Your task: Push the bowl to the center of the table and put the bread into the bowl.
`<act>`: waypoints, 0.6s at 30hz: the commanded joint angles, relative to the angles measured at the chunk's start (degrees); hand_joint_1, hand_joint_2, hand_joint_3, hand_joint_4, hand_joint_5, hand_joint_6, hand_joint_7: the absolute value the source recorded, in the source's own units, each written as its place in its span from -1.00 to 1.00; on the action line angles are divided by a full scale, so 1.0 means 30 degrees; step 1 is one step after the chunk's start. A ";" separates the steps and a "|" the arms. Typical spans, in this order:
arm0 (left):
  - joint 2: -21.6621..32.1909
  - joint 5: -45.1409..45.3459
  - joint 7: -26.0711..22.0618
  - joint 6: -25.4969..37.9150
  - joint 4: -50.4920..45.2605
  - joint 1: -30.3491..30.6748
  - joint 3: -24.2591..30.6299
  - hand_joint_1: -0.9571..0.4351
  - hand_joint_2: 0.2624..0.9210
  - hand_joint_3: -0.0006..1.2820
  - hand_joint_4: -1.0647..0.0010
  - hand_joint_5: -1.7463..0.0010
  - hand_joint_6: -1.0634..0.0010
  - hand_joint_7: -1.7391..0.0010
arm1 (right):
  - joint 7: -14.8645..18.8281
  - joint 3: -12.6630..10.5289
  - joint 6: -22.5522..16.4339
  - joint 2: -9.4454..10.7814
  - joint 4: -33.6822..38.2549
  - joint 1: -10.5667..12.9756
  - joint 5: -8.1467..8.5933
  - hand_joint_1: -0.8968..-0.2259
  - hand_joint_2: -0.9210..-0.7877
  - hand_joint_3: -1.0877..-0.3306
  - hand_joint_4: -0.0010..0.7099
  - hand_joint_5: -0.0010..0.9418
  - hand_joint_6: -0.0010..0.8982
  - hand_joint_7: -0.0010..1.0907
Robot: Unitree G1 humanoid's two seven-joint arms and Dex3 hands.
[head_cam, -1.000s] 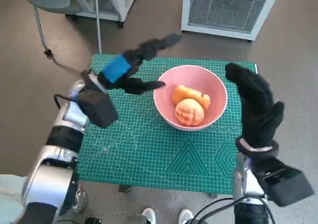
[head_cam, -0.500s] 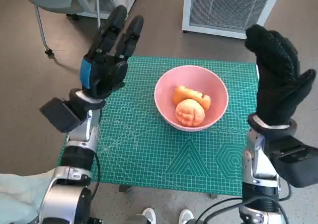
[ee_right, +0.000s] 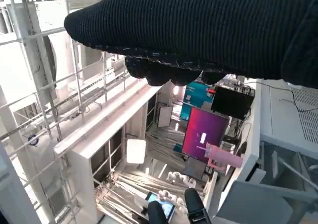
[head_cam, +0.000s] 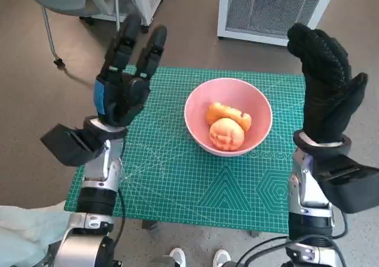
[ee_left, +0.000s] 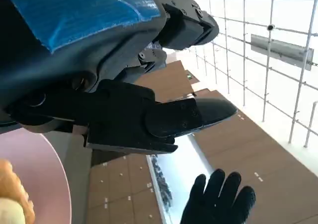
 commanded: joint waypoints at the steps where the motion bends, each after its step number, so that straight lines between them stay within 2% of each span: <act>1: -0.0208 0.0320 0.0020 0.0196 -0.0501 0.0253 -0.0080 -0.20 1.00 -0.51 0.56 0.98 0.32 0.93 | 0.0179 0.0049 0.0554 -0.0363 -0.0093 0.0124 -0.0113 0.06 -1.00 -0.10 -0.44 -0.64 -1.00 0.25; 9: -0.0260 0.0798 0.0143 0.0240 -0.0541 0.0318 -0.0151 -0.26 1.00 -0.53 0.57 0.99 0.31 0.94 | 0.0308 -0.0026 0.0981 -0.0620 -0.0655 0.0387 0.0228 0.04 -1.00 -0.07 -0.41 -0.67 -1.00 0.25; 18: -0.0391 0.1360 0.0506 -0.0183 -0.0490 0.0282 -0.0080 -0.29 1.00 -0.53 0.59 0.99 0.31 0.95 | 0.0216 -0.0115 0.1273 -0.0716 -0.0993 0.0543 0.0086 0.05 -1.00 -0.07 -0.34 -0.67 -1.00 0.25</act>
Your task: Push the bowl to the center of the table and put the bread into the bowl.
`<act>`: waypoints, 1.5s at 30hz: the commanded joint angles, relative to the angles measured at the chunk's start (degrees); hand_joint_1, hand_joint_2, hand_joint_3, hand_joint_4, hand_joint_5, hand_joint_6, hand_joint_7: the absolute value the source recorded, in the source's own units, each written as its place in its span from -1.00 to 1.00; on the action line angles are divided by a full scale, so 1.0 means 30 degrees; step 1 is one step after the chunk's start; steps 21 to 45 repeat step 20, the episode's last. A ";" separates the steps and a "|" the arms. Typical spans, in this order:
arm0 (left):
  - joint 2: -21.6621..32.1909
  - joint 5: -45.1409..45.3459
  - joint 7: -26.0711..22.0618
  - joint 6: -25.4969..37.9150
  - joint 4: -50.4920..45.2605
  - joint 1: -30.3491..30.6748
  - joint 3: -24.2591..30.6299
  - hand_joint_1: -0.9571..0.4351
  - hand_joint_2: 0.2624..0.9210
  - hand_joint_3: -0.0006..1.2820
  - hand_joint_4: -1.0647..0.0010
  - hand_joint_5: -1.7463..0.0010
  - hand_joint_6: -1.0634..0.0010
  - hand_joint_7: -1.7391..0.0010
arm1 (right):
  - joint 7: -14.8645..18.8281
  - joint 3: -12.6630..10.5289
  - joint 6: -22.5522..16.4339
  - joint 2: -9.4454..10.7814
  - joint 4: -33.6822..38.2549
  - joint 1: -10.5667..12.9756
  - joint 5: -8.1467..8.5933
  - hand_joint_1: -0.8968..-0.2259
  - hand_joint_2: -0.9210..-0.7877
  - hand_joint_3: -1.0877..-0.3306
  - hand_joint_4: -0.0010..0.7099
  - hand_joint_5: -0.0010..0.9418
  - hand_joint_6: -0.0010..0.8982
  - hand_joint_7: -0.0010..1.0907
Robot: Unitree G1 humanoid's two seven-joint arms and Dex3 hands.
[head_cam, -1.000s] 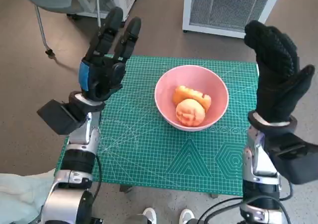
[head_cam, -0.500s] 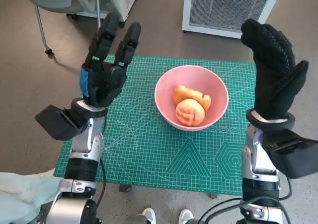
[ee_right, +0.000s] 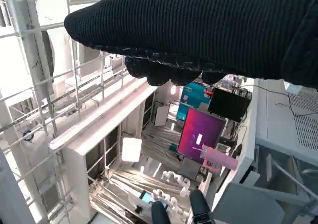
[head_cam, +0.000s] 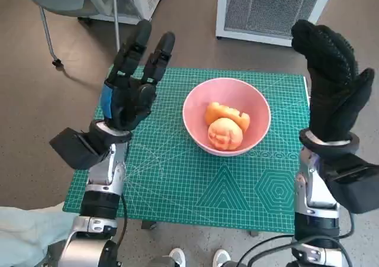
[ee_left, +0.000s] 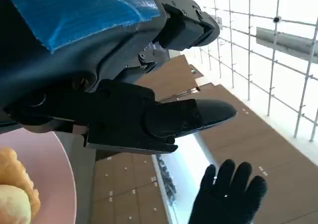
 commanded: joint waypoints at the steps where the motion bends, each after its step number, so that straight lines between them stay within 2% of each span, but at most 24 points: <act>1: -0.0127 0.0367 0.0223 -0.0346 -0.0192 0.0089 -0.0011 -0.29 1.00 -0.53 0.58 0.99 0.31 0.95 | 0.0066 -0.0080 0.0359 -0.0203 -0.0089 0.0486 -0.0023 0.05 -1.00 -0.07 -0.34 -0.68 -1.00 0.26; 20: -0.0803 -0.0583 -0.0279 0.0036 -0.0358 -0.0017 0.0184 -0.19 1.00 -0.56 0.54 0.99 0.28 0.96 | 0.0145 -0.0029 0.0300 -0.0267 0.0090 0.0410 -0.0160 0.03 -1.00 -0.06 -0.30 -0.72 -1.00 0.25; 45: -0.0803 -0.0583 -0.0279 0.0036 -0.0358 -0.0017 0.0184 -0.19 1.00 -0.56 0.54 0.99 0.28 0.96 | 0.0145 -0.0029 0.0300 -0.0267 0.0090 0.0410 -0.0160 0.03 -1.00 -0.06 -0.30 -0.72 -1.00 0.25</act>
